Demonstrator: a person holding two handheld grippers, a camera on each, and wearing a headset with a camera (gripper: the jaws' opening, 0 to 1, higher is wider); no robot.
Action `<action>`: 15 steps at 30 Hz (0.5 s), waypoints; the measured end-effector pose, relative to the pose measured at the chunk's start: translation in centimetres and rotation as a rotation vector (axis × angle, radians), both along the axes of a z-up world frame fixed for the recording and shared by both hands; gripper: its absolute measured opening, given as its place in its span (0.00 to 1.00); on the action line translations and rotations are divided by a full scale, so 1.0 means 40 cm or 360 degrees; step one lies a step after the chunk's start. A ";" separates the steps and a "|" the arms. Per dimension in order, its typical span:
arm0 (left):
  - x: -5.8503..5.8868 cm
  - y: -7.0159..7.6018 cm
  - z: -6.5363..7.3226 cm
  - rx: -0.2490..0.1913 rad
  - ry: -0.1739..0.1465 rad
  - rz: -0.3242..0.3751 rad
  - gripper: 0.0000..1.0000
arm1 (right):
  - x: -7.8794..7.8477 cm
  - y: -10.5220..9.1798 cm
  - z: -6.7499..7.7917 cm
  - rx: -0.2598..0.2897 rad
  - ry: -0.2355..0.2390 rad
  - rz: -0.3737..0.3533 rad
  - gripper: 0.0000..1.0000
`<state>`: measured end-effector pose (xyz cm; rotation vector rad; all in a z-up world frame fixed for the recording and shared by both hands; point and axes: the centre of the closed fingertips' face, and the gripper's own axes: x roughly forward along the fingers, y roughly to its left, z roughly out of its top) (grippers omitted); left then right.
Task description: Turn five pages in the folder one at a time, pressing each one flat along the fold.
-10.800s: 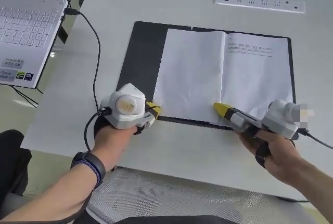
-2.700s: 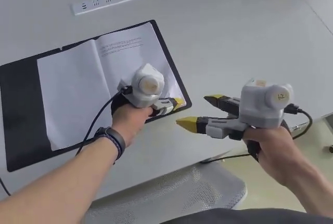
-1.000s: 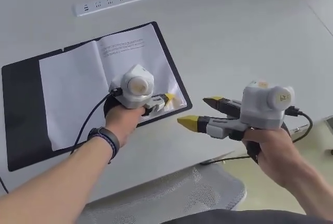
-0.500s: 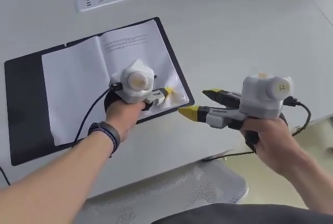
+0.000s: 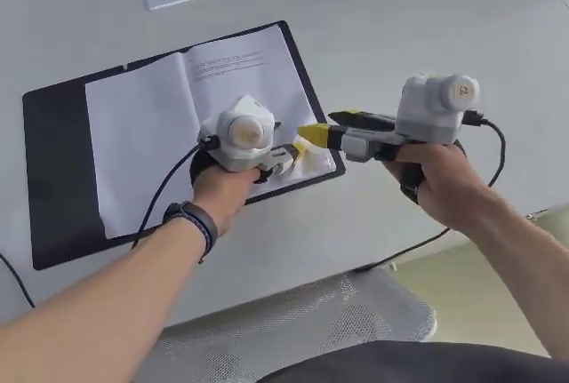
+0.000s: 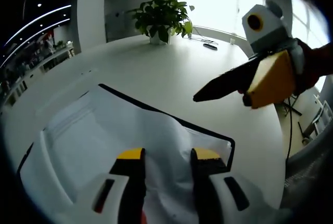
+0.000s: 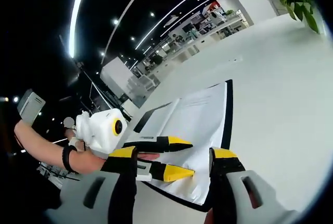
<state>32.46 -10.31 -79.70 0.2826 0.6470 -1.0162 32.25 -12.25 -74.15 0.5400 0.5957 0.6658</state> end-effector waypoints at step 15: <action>0.007 -0.002 -0.007 -0.0001 -0.0002 0.0007 0.34 | 0.054 0.030 -0.040 0.0069 0.0083 0.0014 0.49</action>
